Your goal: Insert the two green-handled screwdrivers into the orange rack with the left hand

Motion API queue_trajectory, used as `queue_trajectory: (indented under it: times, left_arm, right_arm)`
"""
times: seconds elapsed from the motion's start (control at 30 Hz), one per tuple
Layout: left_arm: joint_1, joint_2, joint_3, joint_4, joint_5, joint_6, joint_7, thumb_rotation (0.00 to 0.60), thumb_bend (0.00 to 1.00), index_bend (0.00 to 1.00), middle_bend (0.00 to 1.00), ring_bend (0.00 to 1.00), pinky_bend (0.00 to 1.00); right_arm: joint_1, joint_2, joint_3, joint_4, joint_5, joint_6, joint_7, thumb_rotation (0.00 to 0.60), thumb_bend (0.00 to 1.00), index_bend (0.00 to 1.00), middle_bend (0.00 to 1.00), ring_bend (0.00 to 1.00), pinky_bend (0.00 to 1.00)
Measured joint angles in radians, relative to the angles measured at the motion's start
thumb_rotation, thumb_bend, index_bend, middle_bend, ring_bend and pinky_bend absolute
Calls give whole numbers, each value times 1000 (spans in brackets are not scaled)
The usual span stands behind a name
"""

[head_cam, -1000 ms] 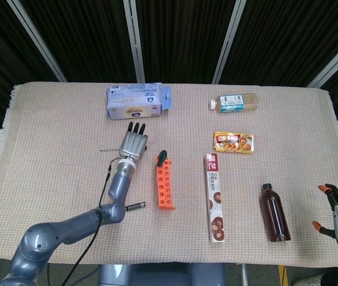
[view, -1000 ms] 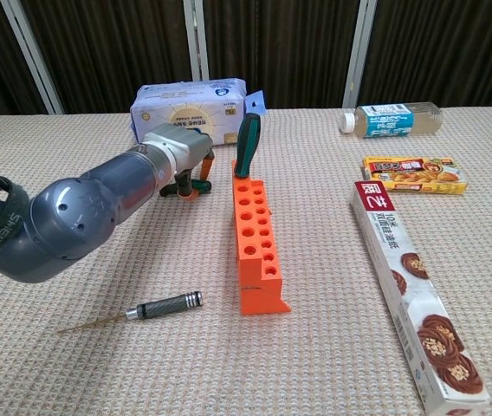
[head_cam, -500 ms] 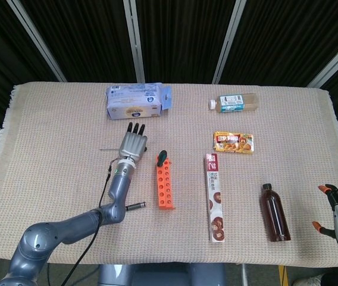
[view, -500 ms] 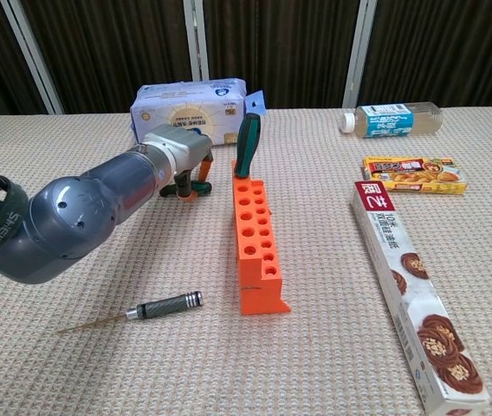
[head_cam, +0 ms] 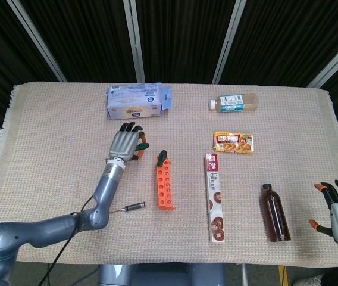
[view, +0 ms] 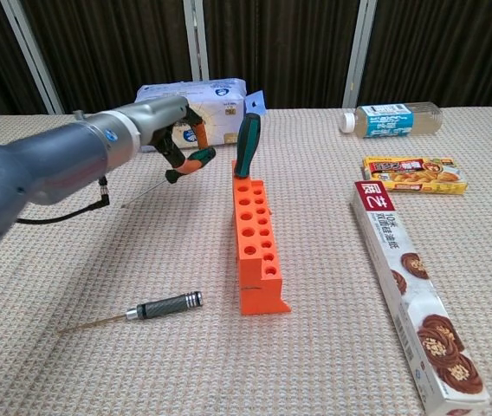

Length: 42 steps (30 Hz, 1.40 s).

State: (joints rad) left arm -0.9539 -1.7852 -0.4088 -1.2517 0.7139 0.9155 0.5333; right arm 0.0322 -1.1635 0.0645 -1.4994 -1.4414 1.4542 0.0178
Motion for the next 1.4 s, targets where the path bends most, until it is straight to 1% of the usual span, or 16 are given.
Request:
queue_trajectory:
  times: [0.07,0.1,0.13,0.3,0.37,0.5,0.7,0.8,0.87,0.9,1.1,1.2,1.4]
  left_arm:
    - [49,57,-11,-95,16,-3,-100,600,452,678,290,195,169]
    - [82,94,-18,-147,28,-9,-170,600,461,679,305,208,181]
    - [106,121,-23,-179,39,-14,-223,600,475,679,330,225,201]
    - [241,260,-45,-323,123,-50,-505,600,498,683,366,242,223]
    - [285,302,-49,-361,168,-60,-593,600,498,684,371,241,228]
    - [376,384,-49,-440,308,-77,-796,600,499,686,381,243,237]
    - [450,465,-41,-514,516,-107,-1100,600,499,687,395,249,239]
    - [466,479,-31,-537,621,-100,-1240,600,498,688,397,249,241]
    - [468,477,-20,-540,685,-87,-1319,600,499,689,400,249,245]
    - [465,471,-9,-537,728,-77,-1380,600,499,690,401,249,246]
    - [419,433,40,-512,813,-38,-1551,600,499,691,405,249,245]
    - [383,405,63,-496,828,-26,-1582,600,500,691,405,249,245]
    - [331,368,94,-469,819,-19,-1597,600,499,691,406,248,245]
  right_arm:
    - [1,-1,-1,2,-5,1,2,600,0,199,150,16,125]
    - [2,-2,-1,2,-7,1,3,600,0,199,150,16,125]
    - [3,-2,-1,2,-9,1,3,600,0,199,151,16,125]
    - [8,-3,-3,-2,-22,3,-2,600,0,199,150,16,125]
    - [8,-3,-5,-7,-28,5,-6,600,0,199,150,16,125]
    - [7,0,-6,-18,-32,14,-16,600,0,199,150,16,125]
    - [7,-4,-8,-18,-36,15,-14,600,0,198,151,16,125]
    - [3,-3,-9,-14,-36,20,-8,600,0,199,151,16,125]
    - [-1,-1,-9,-10,-34,26,0,600,0,199,151,16,125]
    - [-3,-1,-9,-9,-33,28,3,600,0,199,151,16,125]
    - [-12,1,-9,1,-26,35,17,600,0,199,150,16,125]
    - [-14,0,-9,5,-24,36,22,600,0,199,151,16,125]
    - [-19,-1,-8,8,-21,39,27,600,0,199,151,17,125]
